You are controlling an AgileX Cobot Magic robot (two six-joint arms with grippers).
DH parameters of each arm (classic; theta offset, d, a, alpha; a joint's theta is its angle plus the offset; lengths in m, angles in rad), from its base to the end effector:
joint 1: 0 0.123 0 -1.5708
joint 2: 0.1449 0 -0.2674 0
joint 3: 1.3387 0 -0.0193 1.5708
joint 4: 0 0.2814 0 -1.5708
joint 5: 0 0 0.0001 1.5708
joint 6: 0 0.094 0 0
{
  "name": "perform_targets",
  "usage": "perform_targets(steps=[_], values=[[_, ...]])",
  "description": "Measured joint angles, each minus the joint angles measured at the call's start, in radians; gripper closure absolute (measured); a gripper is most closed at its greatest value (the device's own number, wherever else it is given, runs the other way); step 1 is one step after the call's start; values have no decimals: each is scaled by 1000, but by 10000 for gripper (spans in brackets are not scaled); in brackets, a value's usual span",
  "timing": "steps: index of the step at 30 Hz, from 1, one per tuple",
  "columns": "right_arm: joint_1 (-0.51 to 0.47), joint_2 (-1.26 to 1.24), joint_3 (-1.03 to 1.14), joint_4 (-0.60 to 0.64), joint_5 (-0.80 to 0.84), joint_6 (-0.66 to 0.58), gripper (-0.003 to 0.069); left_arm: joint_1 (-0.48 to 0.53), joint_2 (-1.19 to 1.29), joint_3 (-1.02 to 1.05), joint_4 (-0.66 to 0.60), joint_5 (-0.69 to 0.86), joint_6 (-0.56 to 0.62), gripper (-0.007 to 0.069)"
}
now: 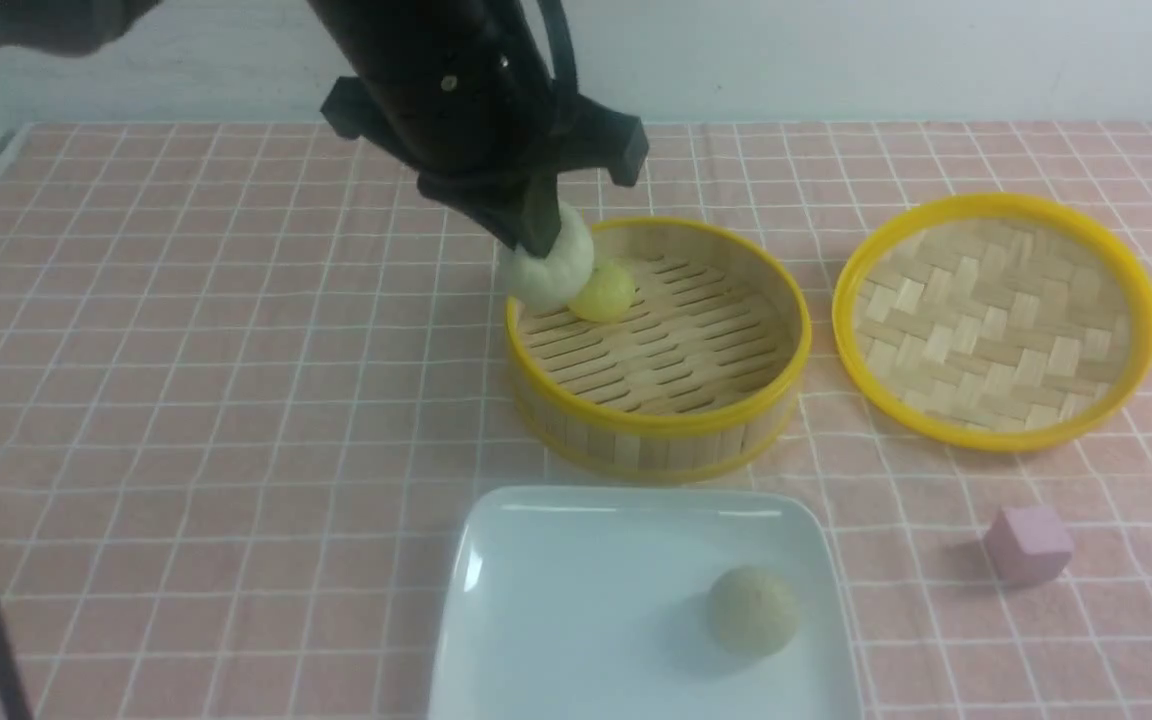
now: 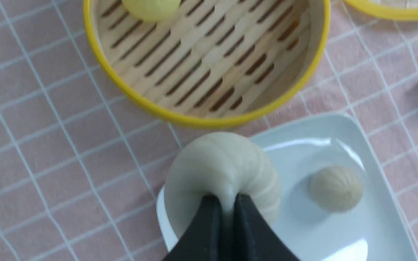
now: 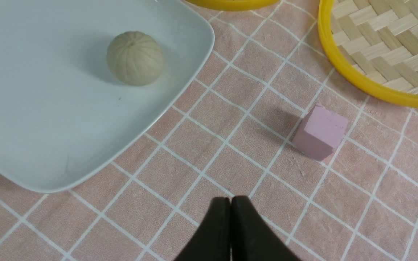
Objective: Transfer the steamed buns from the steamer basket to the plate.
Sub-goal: Use the left arm to put the steamed stuffed bun into the plate
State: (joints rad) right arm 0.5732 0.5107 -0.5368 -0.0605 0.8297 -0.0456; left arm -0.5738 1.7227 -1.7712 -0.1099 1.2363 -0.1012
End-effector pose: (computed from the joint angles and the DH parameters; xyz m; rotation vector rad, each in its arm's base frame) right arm 0.1168 0.0704 0.2753 -0.7208 2.1775 0.2022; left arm 0.3280 -0.2236 0.3526 0.6202 2.6406 -0.3592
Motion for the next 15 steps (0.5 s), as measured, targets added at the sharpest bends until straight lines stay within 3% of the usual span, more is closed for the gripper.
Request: perform_targets(steps=[4,8,12,15], values=[[0,0,0,0,0,0,627,-26,-25,185,-72,-23,2,596],[0,0,0,0,-2,-1,626,-93,7,360,-141,-203,-9,590],[0,0,0,0,-3,-2,625,-154,75,425,-140,-342,-55,563],[0,0,0,0,-3,-2,622,-182,131,429,-128,-408,-99,501]])
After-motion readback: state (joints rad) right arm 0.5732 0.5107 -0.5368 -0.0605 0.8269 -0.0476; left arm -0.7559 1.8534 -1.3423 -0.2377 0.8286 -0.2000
